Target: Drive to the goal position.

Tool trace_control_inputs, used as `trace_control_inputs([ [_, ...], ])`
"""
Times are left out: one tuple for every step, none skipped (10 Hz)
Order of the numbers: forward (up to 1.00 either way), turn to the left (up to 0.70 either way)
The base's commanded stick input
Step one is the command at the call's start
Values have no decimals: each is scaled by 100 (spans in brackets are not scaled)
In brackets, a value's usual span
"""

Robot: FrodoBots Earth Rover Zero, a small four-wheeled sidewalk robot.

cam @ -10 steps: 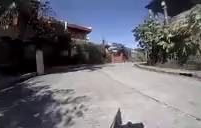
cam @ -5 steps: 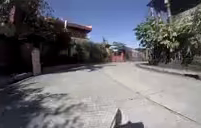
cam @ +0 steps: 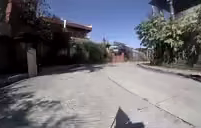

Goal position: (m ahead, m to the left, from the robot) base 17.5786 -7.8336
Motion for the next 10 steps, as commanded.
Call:
trace_control_inputs([
  [70,-3],
  [70,-3],
  [70,-3],
  [70,-3],
  [70,-3],
  [70,-3],
  [70,-3],
  [70,-3],
  [70,-3],
  [70,-3],
])
